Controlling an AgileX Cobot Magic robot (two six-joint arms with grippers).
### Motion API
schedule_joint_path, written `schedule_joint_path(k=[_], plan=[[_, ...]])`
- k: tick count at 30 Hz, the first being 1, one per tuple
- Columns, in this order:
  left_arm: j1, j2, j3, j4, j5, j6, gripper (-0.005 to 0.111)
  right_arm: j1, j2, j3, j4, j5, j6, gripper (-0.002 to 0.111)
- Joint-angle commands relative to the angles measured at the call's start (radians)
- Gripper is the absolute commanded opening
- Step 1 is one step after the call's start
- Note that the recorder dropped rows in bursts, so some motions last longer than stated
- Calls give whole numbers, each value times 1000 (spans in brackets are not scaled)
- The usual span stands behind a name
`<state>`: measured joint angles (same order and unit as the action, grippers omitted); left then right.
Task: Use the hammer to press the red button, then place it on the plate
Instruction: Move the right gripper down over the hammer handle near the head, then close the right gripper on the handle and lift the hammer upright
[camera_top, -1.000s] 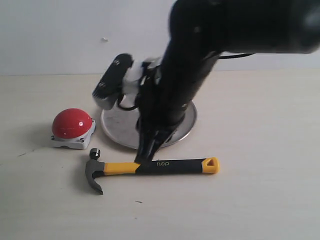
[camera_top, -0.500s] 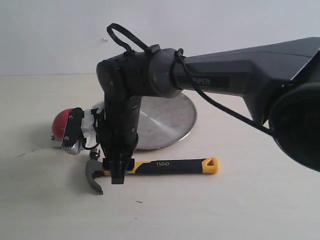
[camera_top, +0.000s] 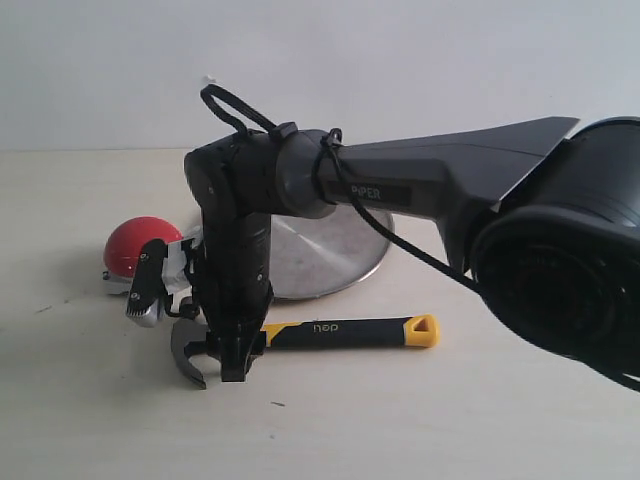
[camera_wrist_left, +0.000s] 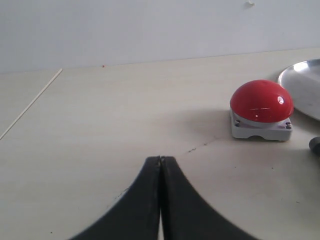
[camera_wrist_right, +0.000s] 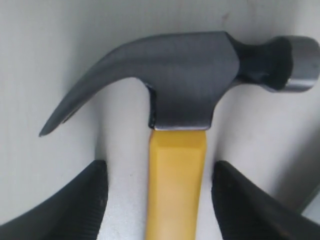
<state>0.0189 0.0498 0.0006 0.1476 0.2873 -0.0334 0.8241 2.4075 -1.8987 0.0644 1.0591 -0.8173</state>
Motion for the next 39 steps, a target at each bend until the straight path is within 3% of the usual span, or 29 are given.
schedule_joint_path(k=[1, 3, 5, 8, 22, 30, 33, 36, 39], plan=[[1, -6, -1, 4, -7, 4, 0, 1, 26, -4, -25, 19, 19, 56], [1, -6, -1, 4, -7, 4, 0, 1, 28, -4, -25, 17, 29, 48], [1, -6, -1, 4, -7, 4, 0, 1, 30, -4, -25, 17, 39, 33], [1, -6, -1, 4, -7, 4, 0, 1, 30, -4, -25, 27, 41, 0], [1, -6, -1, 4, -7, 4, 0, 1, -170, -4, -23, -49, 189, 0], [1, -6, -1, 4, -7, 4, 0, 1, -450, 10, 31, -223, 593, 0], [1, -6, -1, 150, -70, 61, 0, 1, -561, 156, 126, -443, 644, 0], [1, -6, -1, 121, -367, -33, 0, 1, -694, 414, 205, -793, 619, 0], [1, -6, -1, 121, -535, -140, 0, 1, -782, 653, 259, -1120, 614, 0]])
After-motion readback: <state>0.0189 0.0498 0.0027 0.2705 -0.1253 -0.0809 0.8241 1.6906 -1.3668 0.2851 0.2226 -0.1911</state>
